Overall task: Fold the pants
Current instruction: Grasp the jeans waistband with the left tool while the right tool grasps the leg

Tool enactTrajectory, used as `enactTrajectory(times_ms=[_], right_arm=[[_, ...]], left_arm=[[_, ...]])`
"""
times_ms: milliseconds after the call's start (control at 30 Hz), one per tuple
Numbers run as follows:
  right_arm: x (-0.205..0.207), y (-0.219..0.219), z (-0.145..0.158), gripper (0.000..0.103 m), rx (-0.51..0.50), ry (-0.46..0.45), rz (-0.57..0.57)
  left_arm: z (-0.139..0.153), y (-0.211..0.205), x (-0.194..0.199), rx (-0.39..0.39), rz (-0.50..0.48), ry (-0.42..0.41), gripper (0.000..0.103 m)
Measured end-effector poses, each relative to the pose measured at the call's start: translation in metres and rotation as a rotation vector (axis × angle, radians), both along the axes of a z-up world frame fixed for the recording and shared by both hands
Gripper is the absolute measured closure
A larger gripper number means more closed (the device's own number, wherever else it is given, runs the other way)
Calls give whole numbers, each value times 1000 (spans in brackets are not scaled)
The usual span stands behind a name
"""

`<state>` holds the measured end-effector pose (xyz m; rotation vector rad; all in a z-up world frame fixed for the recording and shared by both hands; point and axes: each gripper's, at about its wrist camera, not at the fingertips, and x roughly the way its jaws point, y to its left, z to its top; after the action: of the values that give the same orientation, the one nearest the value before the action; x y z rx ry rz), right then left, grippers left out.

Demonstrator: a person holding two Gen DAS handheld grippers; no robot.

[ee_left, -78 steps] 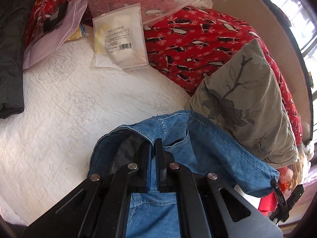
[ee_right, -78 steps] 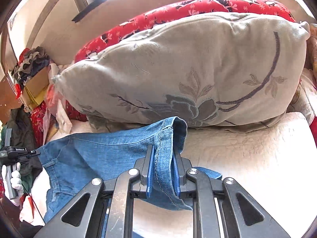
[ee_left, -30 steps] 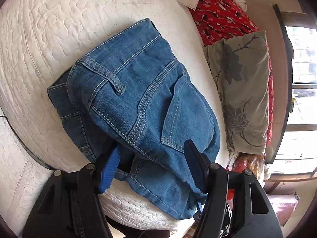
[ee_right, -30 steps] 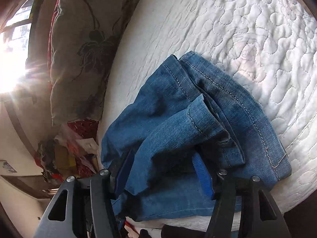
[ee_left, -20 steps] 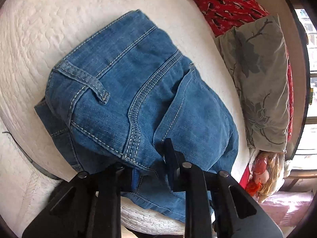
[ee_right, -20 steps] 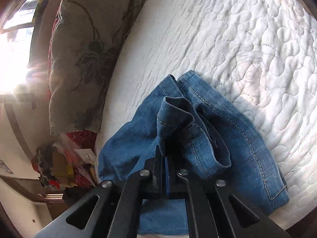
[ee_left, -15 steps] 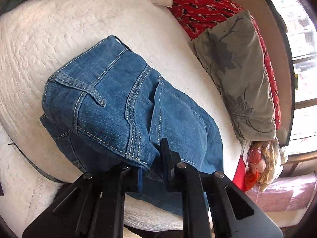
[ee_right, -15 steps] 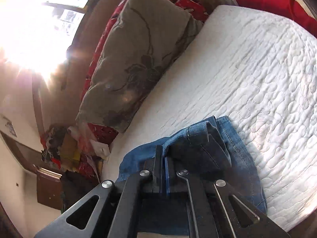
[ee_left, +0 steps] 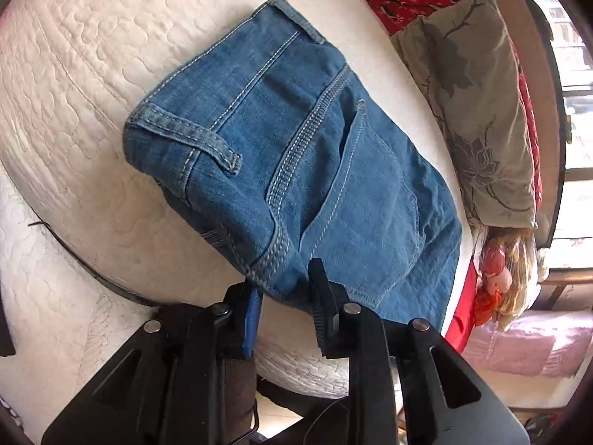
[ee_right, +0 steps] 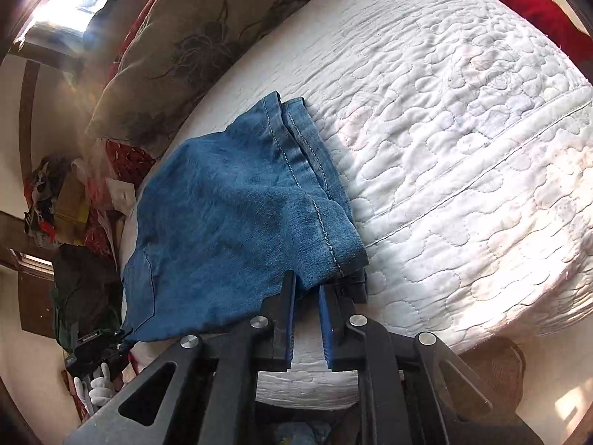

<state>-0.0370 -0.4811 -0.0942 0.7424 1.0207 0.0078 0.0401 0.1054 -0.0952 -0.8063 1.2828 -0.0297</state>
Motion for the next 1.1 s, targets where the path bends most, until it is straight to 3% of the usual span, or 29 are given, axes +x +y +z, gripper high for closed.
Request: enactTrajectory(times_ms=[67, 133, 200, 267, 333, 367, 467, 700, 767, 800, 833, 900, 1000, 1067, 1100], right_arm=[[1, -5, 22, 80, -50, -59, -26], [13, -10, 39, 57, -73, -114, -40], [34, -11, 43, 52, -72, -133, -15], [62, -6, 39, 52, -76, -123, 4], [89, -1, 29, 52, -115, -92, 3], [101, 0, 23, 52, -137, -75, 2], [128, 2, 7, 52, -168, -30, -6], [163, 18, -13, 52, -229, 23, 44], [169, 26, -17, 57, -266, 25, 77], [171, 30, -18, 69, -292, 20, 98], [173, 35, -19, 88, -319, 20, 123], [173, 41, -15, 88, -358, 16, 144], [157, 22, 6, 88, -360, -63, 64], [157, 0, -4, 88, -327, -26, 22], [159, -7, -12, 88, -306, 0, 13]], left_arm=[[16, 1, -10, 13, -46, -36, 81], [32, 6, -16, 21, -58, -78, 81], [48, 16, -9, 44, -49, -119, 81], [57, 31, 9, 76, -18, -151, 80], [56, 47, 37, 99, 4, -154, 54], [53, 56, 52, 109, 24, -143, 51], [33, 77, 96, 63, 58, -84, 50], [-2, 93, 152, 70, 124, 8, 50], [-16, 90, 162, 64, 103, 47, 50], [-23, 87, 168, 66, 93, 68, 51], [-29, 85, 172, 62, 83, 80, 51], [-31, 76, 177, 77, 61, 79, 51], [-22, 64, 179, 131, 45, 32, 58], [-25, 58, 185, 209, 27, 47, 60], [-30, 57, 189, 241, 23, 62, 67]])
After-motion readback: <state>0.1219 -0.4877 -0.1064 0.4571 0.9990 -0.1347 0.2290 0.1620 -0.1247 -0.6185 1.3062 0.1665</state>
